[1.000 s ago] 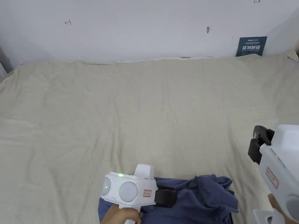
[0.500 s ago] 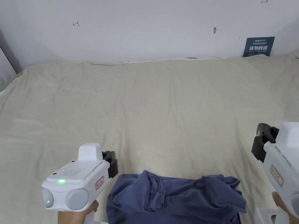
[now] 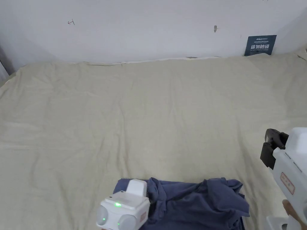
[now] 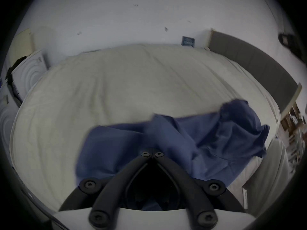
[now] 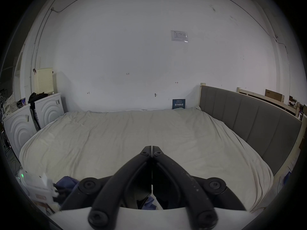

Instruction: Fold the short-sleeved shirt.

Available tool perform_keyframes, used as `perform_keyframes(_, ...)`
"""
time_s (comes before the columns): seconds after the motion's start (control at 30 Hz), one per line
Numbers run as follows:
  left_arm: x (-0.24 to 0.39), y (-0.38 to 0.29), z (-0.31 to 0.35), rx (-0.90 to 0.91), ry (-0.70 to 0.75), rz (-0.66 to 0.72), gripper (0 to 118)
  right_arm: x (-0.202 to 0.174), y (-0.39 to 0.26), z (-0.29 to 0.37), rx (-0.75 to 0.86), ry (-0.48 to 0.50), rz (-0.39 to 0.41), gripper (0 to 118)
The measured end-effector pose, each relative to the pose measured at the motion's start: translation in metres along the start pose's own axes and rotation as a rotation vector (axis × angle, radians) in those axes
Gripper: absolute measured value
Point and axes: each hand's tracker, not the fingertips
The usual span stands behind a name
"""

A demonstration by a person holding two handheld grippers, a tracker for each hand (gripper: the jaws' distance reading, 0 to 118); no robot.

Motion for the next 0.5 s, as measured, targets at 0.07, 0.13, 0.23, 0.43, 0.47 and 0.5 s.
perform_keyframes(0.07,0.020,-0.008,-0.015,-0.038,-0.007,-0.042,0,0.005,-0.001,0.001,-0.002,-0.012,-0.002,2)
perform_keyframes(0.13,0.044,-0.001,0.003,0.027,0.084,-0.098,0,0.009,-0.001,0.002,-0.005,-0.022,-0.004,2)
perform_keyframes(0.23,0.045,0.009,0.018,0.014,0.069,-0.062,0,0.010,-0.002,0.005,-0.005,-0.028,-0.006,2)
perform_keyframes(0.43,0.021,0.039,0.067,0.088,-0.080,0.117,0,0.005,0.000,0.004,-0.004,-0.018,0.001,2)
perform_keyframes(0.47,0.016,0.046,0.078,0.103,-0.108,0.165,0,0.003,0.001,0.003,-0.004,-0.013,0.002,2)
perform_keyframes(0.5,-0.021,0.039,0.047,0.122,-0.154,0.217,0,0.002,0.001,0.003,-0.004,-0.009,0.003,2)
